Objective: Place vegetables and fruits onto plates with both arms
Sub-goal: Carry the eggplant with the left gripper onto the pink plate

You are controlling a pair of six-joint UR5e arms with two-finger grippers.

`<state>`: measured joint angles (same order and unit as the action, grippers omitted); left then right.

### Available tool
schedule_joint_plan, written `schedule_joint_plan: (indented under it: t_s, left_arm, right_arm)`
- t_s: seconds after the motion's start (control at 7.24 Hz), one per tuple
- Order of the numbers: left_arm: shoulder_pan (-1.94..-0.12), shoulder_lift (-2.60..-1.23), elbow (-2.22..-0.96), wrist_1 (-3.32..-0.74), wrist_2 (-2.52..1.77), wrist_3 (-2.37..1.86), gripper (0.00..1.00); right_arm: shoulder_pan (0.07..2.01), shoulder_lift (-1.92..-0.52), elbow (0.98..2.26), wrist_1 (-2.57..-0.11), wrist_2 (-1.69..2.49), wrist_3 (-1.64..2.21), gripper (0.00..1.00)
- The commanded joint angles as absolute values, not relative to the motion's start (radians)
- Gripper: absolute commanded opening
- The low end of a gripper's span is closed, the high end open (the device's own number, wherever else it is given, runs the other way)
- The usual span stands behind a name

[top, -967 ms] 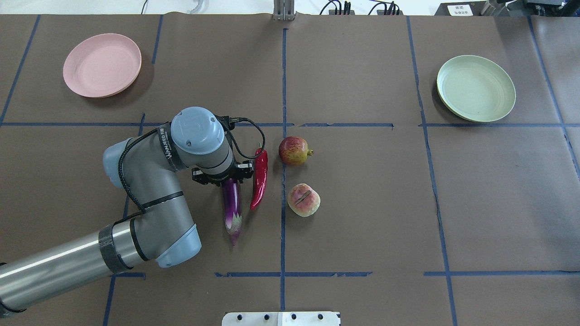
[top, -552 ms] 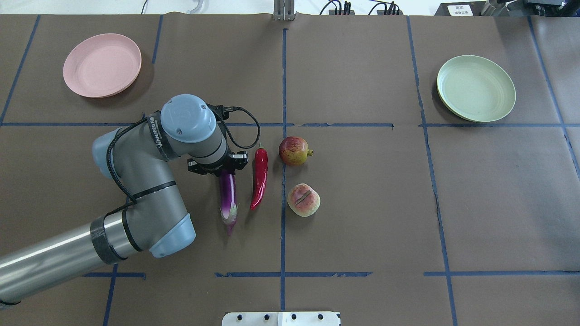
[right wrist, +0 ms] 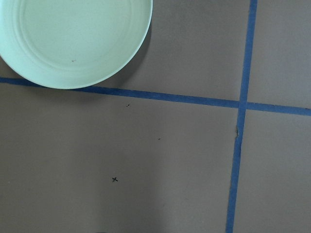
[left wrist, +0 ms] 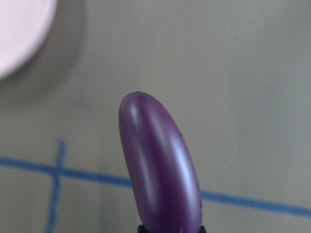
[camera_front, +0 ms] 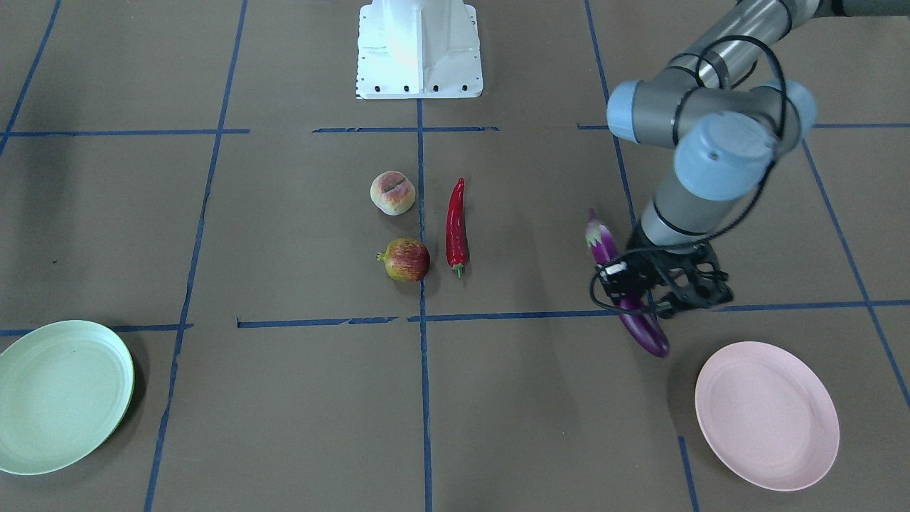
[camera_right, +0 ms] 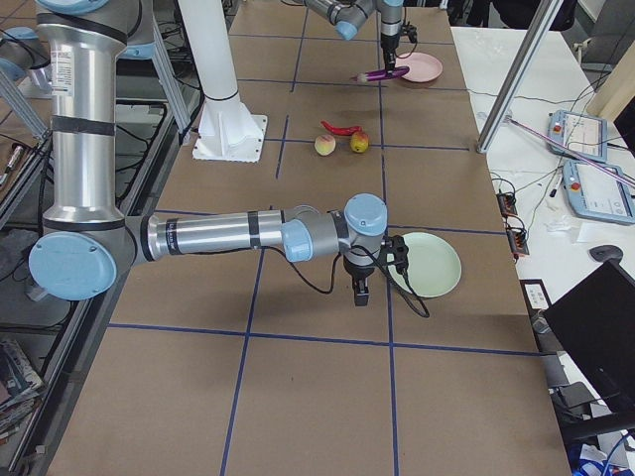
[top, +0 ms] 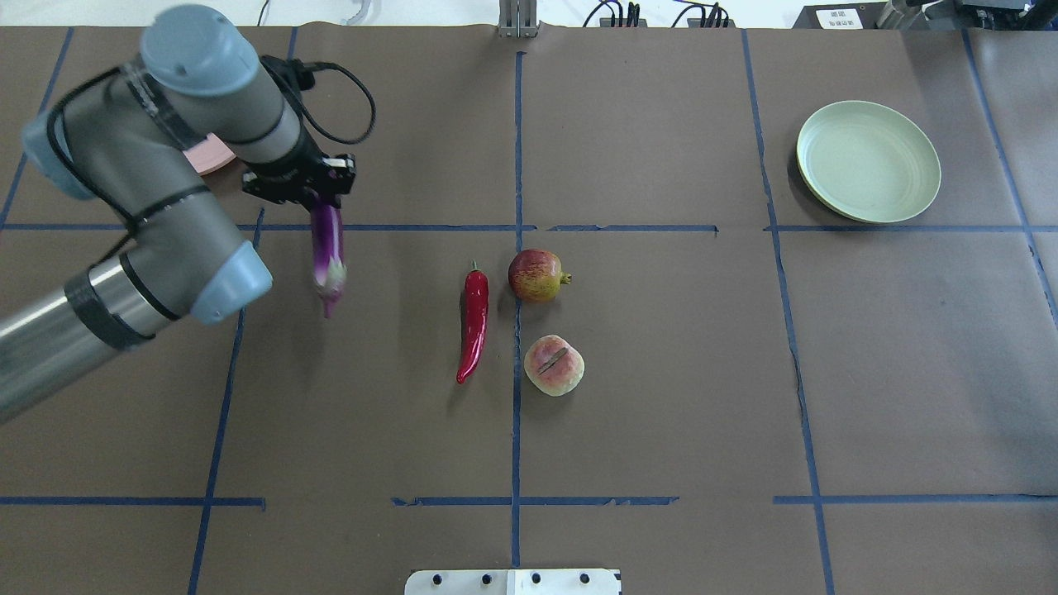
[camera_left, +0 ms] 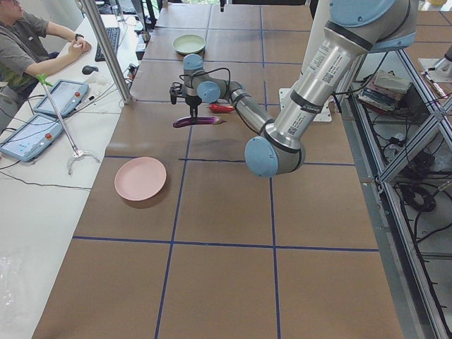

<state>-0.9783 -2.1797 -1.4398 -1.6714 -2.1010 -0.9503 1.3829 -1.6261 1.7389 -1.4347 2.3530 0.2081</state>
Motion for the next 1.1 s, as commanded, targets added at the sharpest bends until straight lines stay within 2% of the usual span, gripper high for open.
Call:
schedule_joint_plan:
  t_s: [0.0,0.28,0.41,0.55,0.69,0.97]
  left_arm:
    - [-1.1,-2.262,-1.172,-1.692,-2.126,-0.783,0.02]
    - [-1.109,-2.304,-0.916,-1.944,-2.117,-0.781,0.02]
    - [-1.112,-2.325,-0.847,-1.978,-2.096,-0.779,0.04]
    - [-1.115,-2.326,-0.842,-1.979,-2.076,-0.769,0.31]
    - [-1.129,-2.324,-0.841,-1.977,-2.077,-0.697,0.99]
    - [-1.198,-2.313,-0.856,-1.971,-2.193,-0.62,1.0]
  right_arm:
    - [1.355,-1.585,1.741,-1.434,2.355,0.23,1.0]
    - [1.306,-1.516,1.749,-1.439,2.352,0.238,1.0]
    - [1.287,-1.49,1.75,-1.434,2.355,0.306,1.0]
    - [1.261,-1.442,1.756,-1.434,2.356,0.368,1.0]
    - [1.22,-1.407,1.772,-1.434,2.353,0.418,1.0]
    - [1.12,-1.294,1.792,-1.434,2.342,0.623,1.0]
